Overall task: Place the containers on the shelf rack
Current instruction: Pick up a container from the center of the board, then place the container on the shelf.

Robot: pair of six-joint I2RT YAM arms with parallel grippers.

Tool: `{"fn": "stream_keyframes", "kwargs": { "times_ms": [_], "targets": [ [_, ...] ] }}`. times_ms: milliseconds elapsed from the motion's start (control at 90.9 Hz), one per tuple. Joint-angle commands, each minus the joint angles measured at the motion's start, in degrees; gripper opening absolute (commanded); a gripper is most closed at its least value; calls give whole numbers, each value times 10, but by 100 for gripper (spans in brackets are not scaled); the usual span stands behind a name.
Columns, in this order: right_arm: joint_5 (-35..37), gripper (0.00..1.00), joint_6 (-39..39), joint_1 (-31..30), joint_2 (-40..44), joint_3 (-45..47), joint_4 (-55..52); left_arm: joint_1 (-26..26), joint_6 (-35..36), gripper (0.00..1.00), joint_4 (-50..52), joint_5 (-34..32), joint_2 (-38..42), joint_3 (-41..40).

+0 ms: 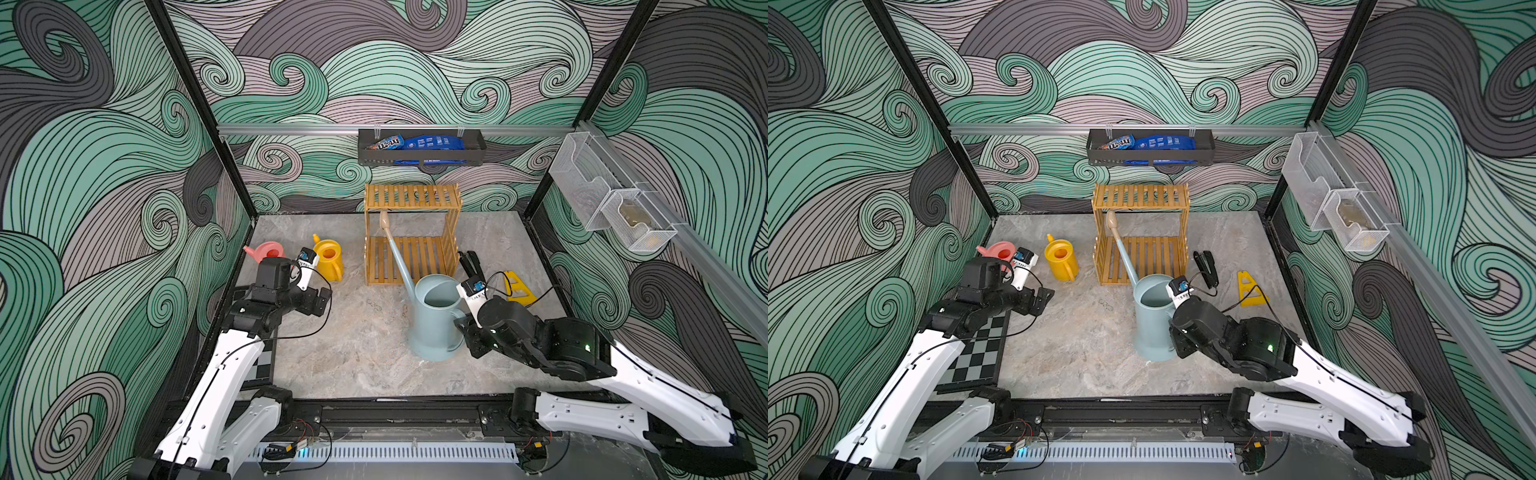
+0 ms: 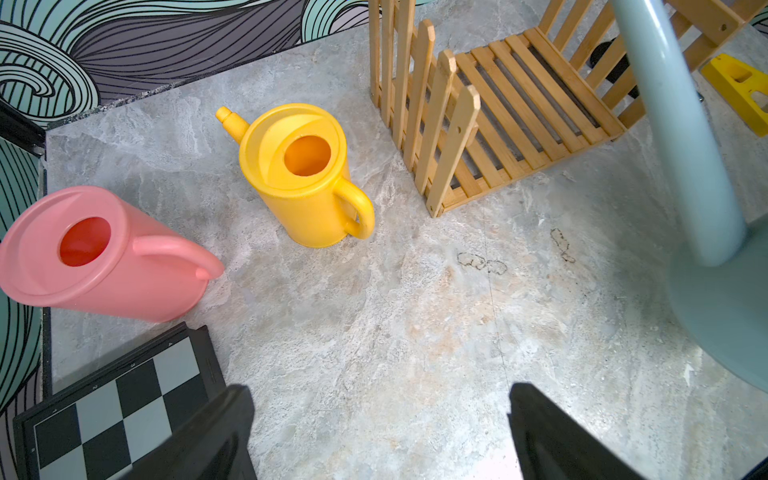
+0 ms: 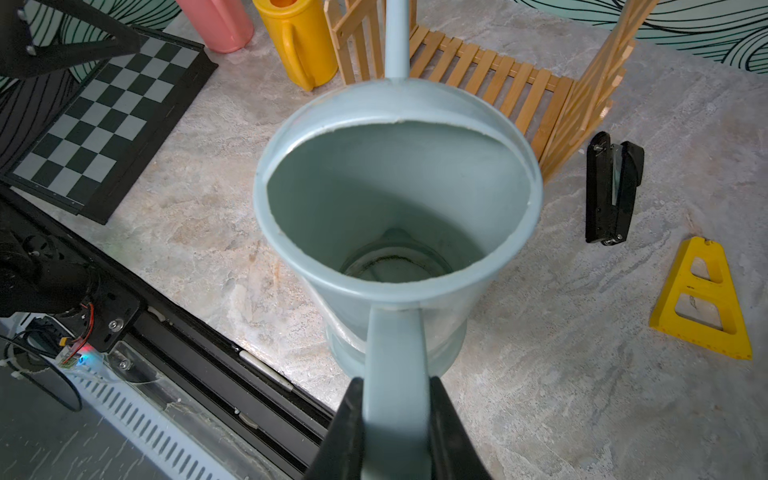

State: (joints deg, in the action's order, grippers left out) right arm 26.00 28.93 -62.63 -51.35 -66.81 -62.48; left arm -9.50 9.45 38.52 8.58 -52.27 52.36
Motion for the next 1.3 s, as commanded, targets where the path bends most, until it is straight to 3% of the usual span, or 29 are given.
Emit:
{"fn": "stream_keyframes", "kwargs": {
  "times_ms": [0, 539, 1079, 1288],
  "targets": [
    [0, 12, 0, 13, -1, -9, 13, -1, 5, 99, -2, 12, 7, 0],
    [-67, 12, -43, 139, -68, -30, 72, -5, 16, 99, 7, 32, 12, 2],
    [-64, 11, -51, 190, -163, -77, 152, -11, 17, 99, 8, 36, 17, 2],
    [-58, 4, -60, 201, -181, -81, 202, -15, 18, 99, 4, 32, 19, -2]
  ]
}}
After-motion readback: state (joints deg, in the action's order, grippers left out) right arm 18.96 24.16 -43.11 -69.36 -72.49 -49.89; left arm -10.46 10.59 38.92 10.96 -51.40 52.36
